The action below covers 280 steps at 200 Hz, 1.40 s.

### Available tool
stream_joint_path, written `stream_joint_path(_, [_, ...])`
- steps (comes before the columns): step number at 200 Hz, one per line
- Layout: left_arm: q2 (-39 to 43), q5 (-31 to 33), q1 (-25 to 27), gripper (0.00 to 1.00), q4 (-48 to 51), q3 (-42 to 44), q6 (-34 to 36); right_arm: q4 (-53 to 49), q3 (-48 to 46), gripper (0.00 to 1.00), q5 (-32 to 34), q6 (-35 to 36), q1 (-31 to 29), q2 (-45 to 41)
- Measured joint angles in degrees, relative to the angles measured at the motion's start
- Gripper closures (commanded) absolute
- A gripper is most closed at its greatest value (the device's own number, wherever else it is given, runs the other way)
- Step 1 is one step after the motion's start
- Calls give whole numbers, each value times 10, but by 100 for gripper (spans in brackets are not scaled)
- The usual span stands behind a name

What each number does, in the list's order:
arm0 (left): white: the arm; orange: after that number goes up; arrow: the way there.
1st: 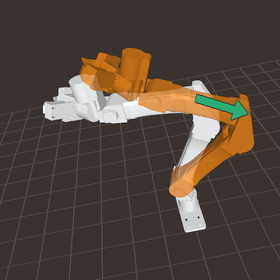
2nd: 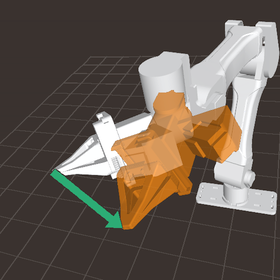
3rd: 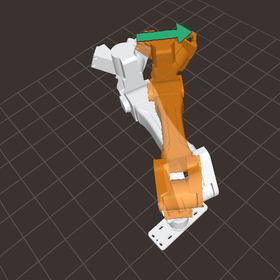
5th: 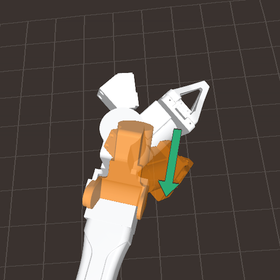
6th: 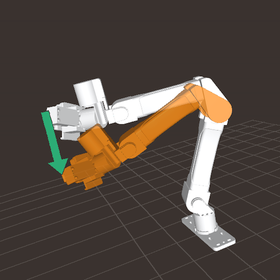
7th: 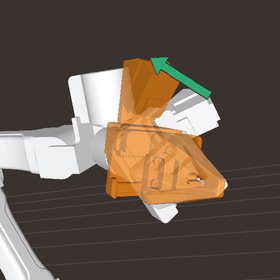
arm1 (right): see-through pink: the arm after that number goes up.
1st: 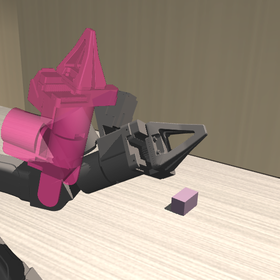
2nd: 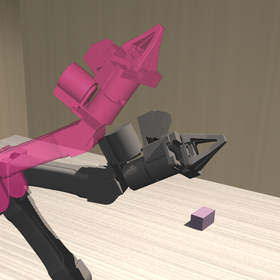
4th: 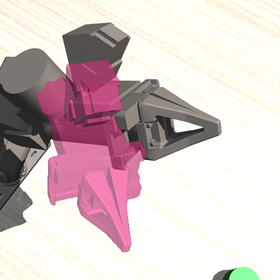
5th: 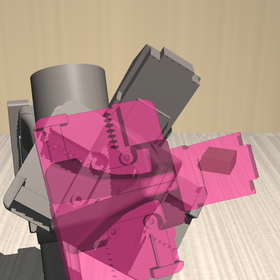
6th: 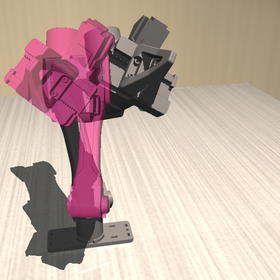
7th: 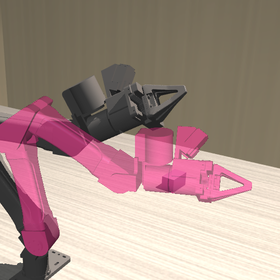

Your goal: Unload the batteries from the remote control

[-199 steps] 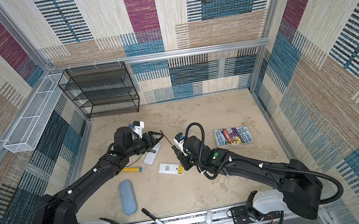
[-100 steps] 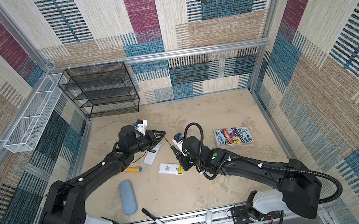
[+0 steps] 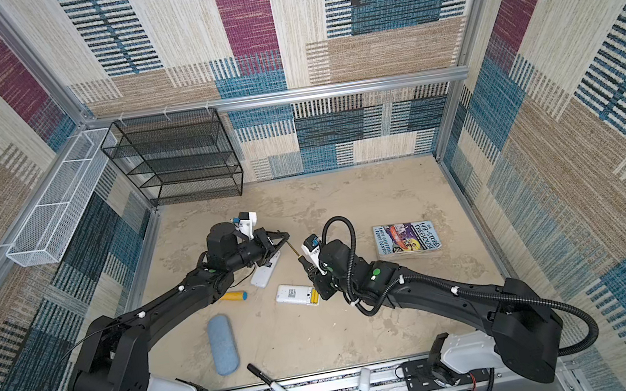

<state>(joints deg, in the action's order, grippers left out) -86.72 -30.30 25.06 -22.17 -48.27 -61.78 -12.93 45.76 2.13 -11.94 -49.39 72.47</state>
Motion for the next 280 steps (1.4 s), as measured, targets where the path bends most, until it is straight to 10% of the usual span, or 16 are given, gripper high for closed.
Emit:
stream_joint_path(88, [45, 17, -3, 100, -30, 20, -81, 129, -99, 14, -16, 70, 3, -139])
stream_joint_path(280, [64, 31, -18, 100, -106, 62, -209, 147, -81, 53, -124, 98, 69, -132])
